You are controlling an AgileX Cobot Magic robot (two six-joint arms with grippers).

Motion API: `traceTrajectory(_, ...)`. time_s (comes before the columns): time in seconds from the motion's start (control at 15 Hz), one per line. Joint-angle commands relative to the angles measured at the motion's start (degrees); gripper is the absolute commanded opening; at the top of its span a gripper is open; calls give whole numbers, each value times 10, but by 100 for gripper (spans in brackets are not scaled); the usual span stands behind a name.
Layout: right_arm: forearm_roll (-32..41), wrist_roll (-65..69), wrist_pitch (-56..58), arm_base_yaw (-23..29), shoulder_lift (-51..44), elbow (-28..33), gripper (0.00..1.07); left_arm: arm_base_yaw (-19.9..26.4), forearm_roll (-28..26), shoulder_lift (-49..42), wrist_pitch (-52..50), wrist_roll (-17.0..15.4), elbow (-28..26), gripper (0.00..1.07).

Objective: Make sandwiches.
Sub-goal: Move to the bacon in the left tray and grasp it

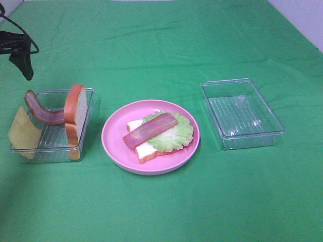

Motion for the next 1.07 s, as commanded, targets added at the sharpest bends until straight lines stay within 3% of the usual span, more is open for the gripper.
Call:
traceTrajectory(0.07,4,-7,-7,-1,-19,2,94,-11,11,42,18,-42,-38,101)
traceTrajectory(1.07,4,-6,-7,-1,-19,2,94,-16,11,138,-34,-37,-56,99)
